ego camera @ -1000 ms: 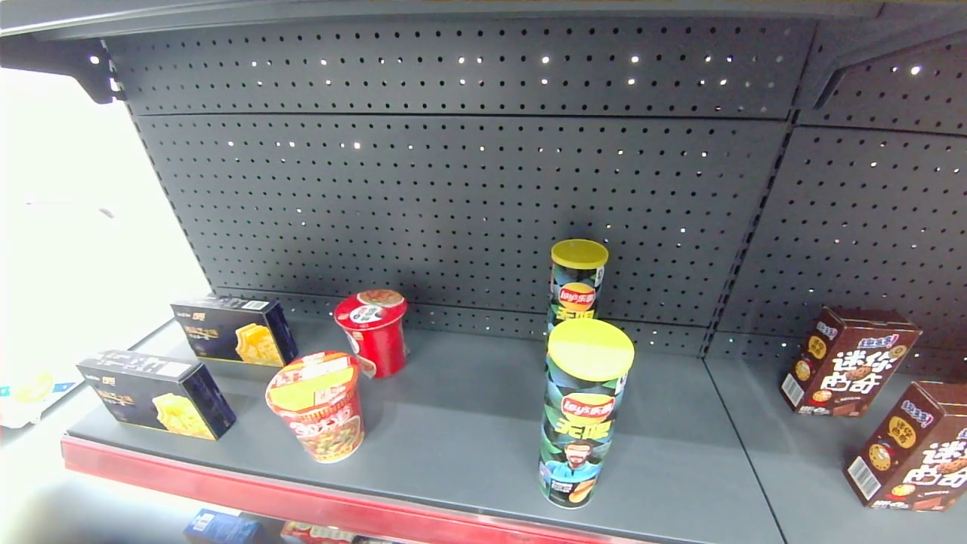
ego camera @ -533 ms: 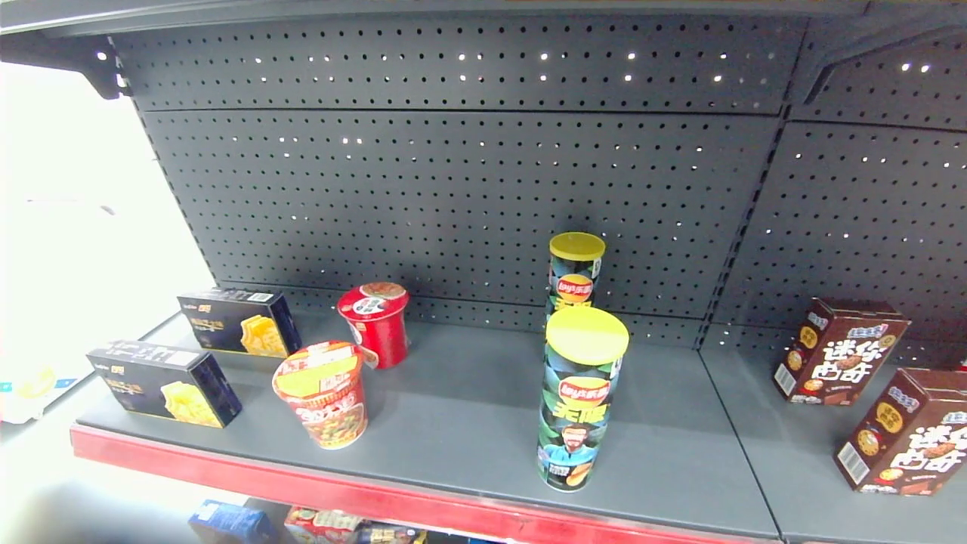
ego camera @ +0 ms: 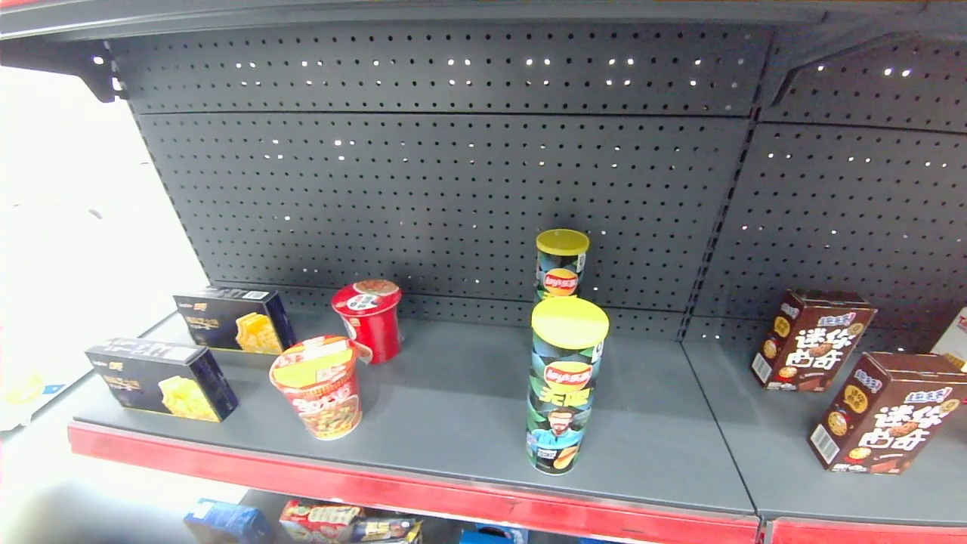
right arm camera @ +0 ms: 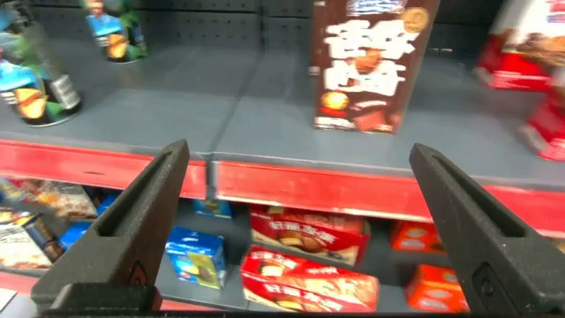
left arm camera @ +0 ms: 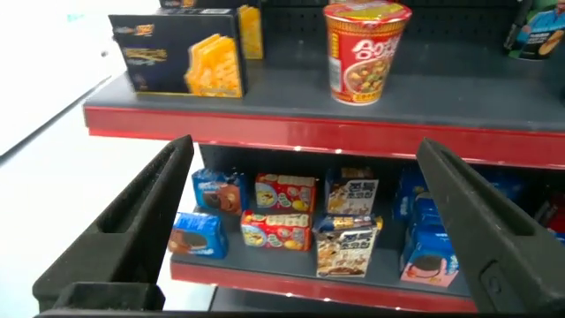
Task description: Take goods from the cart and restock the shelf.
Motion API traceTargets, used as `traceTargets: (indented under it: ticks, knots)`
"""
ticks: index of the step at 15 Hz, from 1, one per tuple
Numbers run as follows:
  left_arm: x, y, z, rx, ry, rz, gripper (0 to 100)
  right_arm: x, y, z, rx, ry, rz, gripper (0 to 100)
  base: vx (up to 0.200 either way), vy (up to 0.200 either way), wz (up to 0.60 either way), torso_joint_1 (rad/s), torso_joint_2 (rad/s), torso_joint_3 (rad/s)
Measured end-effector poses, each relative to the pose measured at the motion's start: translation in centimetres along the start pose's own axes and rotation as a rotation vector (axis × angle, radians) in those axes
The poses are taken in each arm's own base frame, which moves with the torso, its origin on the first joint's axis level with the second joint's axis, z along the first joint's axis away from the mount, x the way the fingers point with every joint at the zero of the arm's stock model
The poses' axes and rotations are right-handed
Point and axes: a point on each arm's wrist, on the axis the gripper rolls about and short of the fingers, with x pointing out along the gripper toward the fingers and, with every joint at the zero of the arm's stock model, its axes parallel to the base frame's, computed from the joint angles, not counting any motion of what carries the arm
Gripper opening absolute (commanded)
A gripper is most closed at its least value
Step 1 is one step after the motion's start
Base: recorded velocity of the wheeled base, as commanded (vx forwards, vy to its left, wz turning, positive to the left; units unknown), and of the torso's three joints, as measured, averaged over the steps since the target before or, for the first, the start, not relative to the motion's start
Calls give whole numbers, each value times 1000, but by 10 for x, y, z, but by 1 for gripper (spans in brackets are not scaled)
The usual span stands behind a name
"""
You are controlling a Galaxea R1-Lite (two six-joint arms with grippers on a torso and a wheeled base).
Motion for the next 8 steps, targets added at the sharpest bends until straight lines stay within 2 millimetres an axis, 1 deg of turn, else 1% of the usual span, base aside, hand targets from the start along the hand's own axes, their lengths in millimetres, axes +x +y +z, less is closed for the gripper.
traceTargets:
  ticks: [3, 5, 8]
  knots:
    - [0, 0, 0, 4, 0, 0, 100, 0, 0, 0, 0, 0, 0, 100, 0, 0, 0, 0, 0, 0]
    - [0, 0, 0, 5, -1, -2, 100, 0, 0, 0, 0, 0, 1, 100, 0, 0, -600, 2, 2, 0]
    - [0, 0, 0, 4, 0, -3, 100, 0, 0, 0, 0, 0, 1, 100, 0, 0, 0, 0, 0, 0]
